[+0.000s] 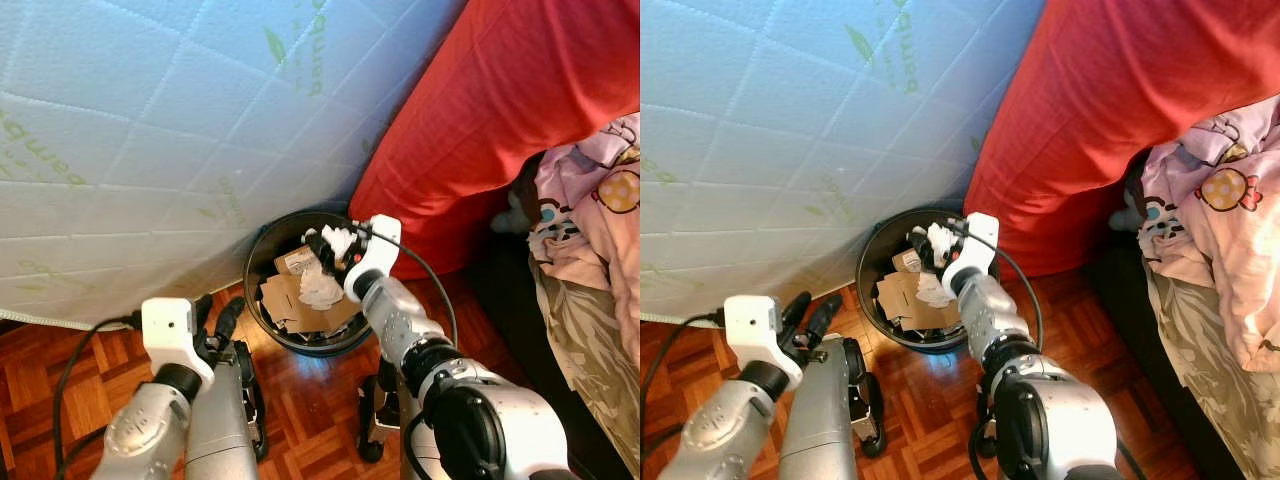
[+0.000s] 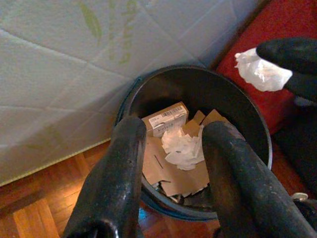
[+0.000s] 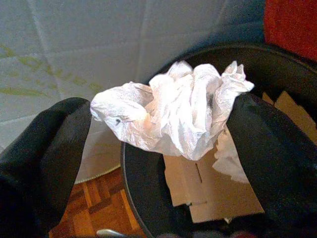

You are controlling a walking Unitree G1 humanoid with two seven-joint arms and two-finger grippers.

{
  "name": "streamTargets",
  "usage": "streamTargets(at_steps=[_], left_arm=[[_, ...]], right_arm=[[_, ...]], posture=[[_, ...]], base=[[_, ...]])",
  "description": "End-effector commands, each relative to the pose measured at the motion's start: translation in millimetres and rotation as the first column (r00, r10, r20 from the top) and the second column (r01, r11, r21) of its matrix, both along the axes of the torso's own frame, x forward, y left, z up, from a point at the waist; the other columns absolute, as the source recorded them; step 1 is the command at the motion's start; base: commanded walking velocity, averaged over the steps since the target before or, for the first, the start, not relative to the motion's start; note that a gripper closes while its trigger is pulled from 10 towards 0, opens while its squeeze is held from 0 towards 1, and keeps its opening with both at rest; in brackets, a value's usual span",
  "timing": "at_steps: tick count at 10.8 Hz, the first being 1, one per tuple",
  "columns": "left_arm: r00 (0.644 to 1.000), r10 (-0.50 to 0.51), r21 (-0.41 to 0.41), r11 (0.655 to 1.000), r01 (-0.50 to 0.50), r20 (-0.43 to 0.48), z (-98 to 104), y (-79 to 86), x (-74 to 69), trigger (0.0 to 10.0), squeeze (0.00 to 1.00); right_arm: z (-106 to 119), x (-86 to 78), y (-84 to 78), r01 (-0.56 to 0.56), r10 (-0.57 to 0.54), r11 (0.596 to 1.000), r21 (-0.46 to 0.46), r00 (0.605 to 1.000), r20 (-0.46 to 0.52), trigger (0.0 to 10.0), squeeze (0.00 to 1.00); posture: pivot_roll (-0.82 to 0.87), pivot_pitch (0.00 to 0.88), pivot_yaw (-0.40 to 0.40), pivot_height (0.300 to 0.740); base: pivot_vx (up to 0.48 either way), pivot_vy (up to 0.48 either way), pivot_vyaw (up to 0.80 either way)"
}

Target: Clean up the room

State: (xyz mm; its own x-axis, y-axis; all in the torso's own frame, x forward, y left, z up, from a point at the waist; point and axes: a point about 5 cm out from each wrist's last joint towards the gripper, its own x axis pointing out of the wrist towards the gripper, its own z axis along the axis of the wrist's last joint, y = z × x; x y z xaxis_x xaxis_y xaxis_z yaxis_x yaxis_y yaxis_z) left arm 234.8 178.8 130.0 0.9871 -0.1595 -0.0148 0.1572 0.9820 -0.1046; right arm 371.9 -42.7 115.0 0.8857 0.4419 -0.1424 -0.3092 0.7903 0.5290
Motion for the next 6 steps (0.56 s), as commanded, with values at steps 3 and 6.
streamTargets(at_steps=[3,6], left_arm=[[0.999,-0.029,-0.022,0.999,0.028,-0.027,-5,-4.2,-2.7,10.0,0.0],[0.999,-0.03,-0.022,0.999,0.029,-0.028,-9,-4.9,2.4,10.0,0.0]], right_arm=[[-4,-3.9,1.4,-0.026,0.028,0.999,-0.043,0.999,0.034,10.0,0.0],[-25,-8.3,-28.3,0.06,-0.061,0.995,-0.083,0.998,-0.012,10.0,0.0]], posture=[[0.29,0.524,-0.08,0.585],[0.27,0.494,-0.083,0.638]], base=[[0.0,0.0,0.0],[0.0,0.0,0.0]])
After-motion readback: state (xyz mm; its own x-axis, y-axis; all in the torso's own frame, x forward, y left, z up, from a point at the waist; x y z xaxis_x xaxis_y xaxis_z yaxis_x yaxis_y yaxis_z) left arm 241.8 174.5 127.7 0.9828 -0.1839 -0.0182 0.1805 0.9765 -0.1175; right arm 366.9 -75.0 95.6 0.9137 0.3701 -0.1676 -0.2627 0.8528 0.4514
